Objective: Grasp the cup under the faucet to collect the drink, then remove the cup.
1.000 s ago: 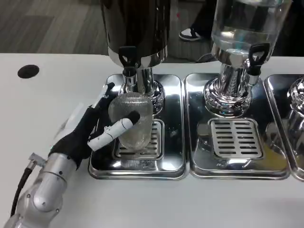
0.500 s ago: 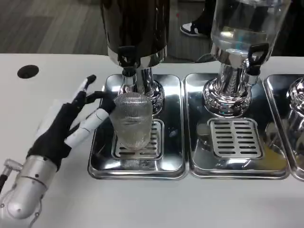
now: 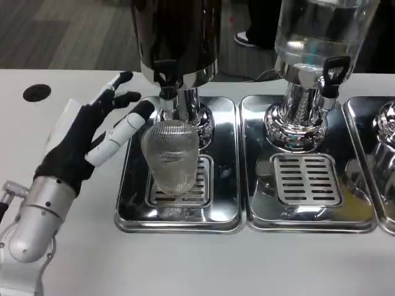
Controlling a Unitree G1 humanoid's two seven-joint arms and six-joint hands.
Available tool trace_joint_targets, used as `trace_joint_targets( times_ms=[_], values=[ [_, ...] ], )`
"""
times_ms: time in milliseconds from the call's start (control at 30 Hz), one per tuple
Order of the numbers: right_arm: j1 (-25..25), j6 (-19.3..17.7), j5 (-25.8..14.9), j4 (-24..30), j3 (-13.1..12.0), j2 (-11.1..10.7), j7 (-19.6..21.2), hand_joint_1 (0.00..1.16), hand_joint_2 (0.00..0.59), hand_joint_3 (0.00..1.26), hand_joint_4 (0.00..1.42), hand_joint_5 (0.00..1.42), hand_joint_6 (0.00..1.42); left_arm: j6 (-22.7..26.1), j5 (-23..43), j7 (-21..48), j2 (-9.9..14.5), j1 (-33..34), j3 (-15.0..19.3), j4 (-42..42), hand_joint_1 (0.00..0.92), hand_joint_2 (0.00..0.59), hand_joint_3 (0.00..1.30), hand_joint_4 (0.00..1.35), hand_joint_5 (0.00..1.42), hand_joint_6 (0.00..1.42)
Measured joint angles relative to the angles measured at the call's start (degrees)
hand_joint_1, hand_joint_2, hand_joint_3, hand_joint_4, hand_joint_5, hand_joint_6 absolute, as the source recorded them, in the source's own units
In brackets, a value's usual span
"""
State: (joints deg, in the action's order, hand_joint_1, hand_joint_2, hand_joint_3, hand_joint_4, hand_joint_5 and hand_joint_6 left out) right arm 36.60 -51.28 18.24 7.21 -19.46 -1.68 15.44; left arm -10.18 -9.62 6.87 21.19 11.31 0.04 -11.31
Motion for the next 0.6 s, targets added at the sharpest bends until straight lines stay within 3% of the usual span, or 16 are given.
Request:
trace_joint_targets(
  times_ms=[600],
  values=[
    [-0.1,0.5,-2.4,0.1,-1.1,-0.2,-1.5,0.75,0.575,0.44,0.39,0.33,0.18,11.0,-2.6,0.0,-1.0,-2.1,-0.8,17.0,0.019,0.069,0.16,0.25,0.18,0.00]
  ],
)
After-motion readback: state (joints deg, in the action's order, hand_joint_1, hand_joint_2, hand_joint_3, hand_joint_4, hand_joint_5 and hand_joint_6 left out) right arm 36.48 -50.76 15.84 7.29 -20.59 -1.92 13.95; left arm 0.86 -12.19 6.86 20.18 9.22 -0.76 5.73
